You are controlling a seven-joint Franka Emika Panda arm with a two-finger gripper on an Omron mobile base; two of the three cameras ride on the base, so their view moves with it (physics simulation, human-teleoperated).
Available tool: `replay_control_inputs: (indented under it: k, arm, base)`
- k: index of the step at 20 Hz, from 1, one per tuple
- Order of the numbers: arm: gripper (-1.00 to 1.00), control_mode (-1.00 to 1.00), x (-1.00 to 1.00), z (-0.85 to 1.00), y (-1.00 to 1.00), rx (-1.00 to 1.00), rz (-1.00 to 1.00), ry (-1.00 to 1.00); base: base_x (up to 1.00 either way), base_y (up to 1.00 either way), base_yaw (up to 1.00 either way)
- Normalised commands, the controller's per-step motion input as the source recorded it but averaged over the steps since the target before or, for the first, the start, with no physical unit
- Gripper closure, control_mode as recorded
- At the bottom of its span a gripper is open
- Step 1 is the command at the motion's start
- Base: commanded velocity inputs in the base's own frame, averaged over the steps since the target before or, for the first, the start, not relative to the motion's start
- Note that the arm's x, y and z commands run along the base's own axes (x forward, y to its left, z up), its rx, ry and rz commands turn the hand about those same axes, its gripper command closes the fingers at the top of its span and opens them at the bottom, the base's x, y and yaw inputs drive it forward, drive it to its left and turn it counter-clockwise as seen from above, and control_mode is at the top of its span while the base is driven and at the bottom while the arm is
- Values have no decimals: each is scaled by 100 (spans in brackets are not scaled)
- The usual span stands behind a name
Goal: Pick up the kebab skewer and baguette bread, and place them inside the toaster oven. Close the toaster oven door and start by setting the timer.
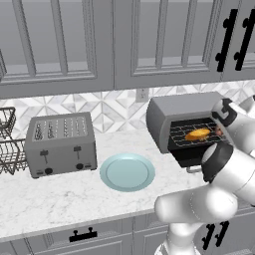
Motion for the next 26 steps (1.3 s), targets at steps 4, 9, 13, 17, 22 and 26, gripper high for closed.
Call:
replay_control_inputs:
  k: [4, 9, 13, 17, 22, 26]
  arm:
    - [100, -100, 16, -16, -1, 0, 4, 0]
    - [100, -100, 20, -1, 0, 0, 0, 0]
    - [100, -100, 22, -1, 0, 0, 0, 0]
    - [100, -100, 15, -7, 0, 0, 0, 0]
    - [100, -100, 16, -13, 0, 0, 0, 0]
    - [100, -100, 21, -18, 0, 0, 0, 0]
  base:
    - [0, 0, 0]
    - [0, 0, 0]
    - [0, 0, 0]
    - [0, 0, 0]
    - [0, 0, 0]
    - [0, 0, 0]
